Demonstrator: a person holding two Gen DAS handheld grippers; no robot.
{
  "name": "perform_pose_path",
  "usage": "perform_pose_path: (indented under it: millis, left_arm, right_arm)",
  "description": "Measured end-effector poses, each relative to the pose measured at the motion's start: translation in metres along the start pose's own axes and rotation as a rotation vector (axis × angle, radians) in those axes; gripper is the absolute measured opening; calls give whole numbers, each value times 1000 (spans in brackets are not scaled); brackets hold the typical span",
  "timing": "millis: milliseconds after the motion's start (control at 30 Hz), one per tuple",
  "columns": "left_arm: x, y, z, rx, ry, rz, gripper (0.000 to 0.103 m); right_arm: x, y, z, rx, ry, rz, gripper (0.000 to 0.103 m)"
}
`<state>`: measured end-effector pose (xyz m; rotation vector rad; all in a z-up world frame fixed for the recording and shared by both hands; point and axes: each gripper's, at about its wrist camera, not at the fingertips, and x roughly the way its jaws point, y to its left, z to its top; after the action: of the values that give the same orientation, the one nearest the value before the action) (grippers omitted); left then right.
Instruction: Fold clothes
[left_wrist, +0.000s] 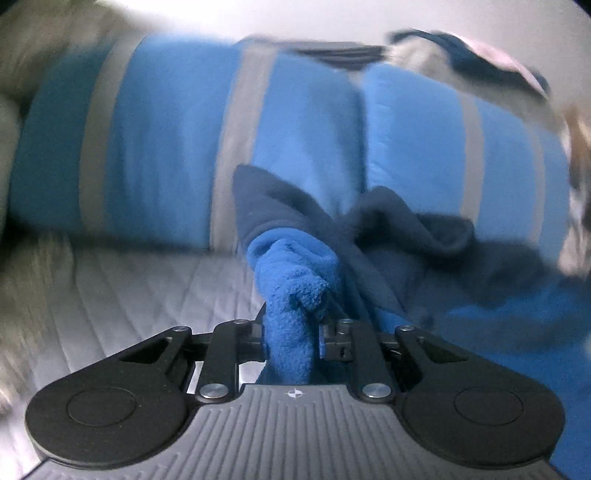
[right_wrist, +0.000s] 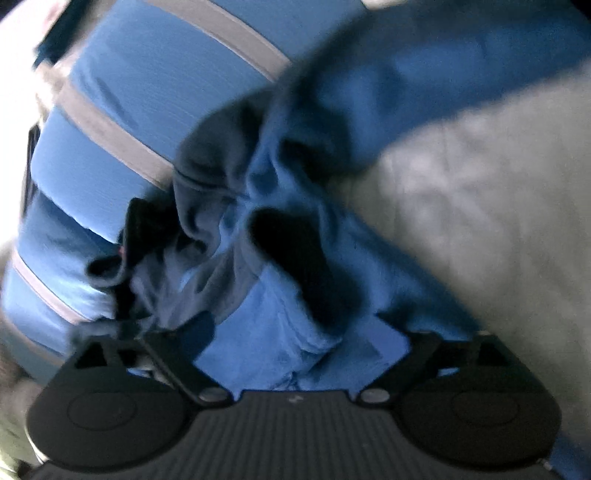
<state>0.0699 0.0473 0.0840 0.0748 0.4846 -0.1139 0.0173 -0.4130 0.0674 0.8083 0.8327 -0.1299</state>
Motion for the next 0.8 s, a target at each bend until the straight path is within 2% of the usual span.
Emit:
perform_pose_path:
  millis: [100,200,267,400,467,533,633,733,800]
  left_arm:
    - [-6,-30,-6,183,-43,42,21]
    - [-9,-49,-12,321,-71,73,21]
    - [-10,-58,-16,394,-85,89,21]
    - [-11,-64,-18,458,-92,93,21]
    - [-11,-63,-18,458,-90,86,21]
    - [-14,-63,-19,452,-90,79,21]
    - [-15,-66,-23,475,-100,79,21]
    - [-12,-70,-26,508,-111,86,21]
    - [-13,-70,-27,521,-117,83,21]
  right_arm:
    - [-26,28,-6,-159,-130,-64,103]
    - [-40,59,-18,-342,-225,-79,103]
    - [-43,80,-28,-458,-259,-50,103]
    - [-35,124,-51,-697,-314,24,103]
    - [-23,155,-57,-778,-261,47,103]
    - [-12,191,-59,-837,-190,115,103]
    - [7,252,-52,-852,-96,196,103]
    - [33,308,-49,-842,-7,214,103]
    - [52,338,-53,-872,12,203,103]
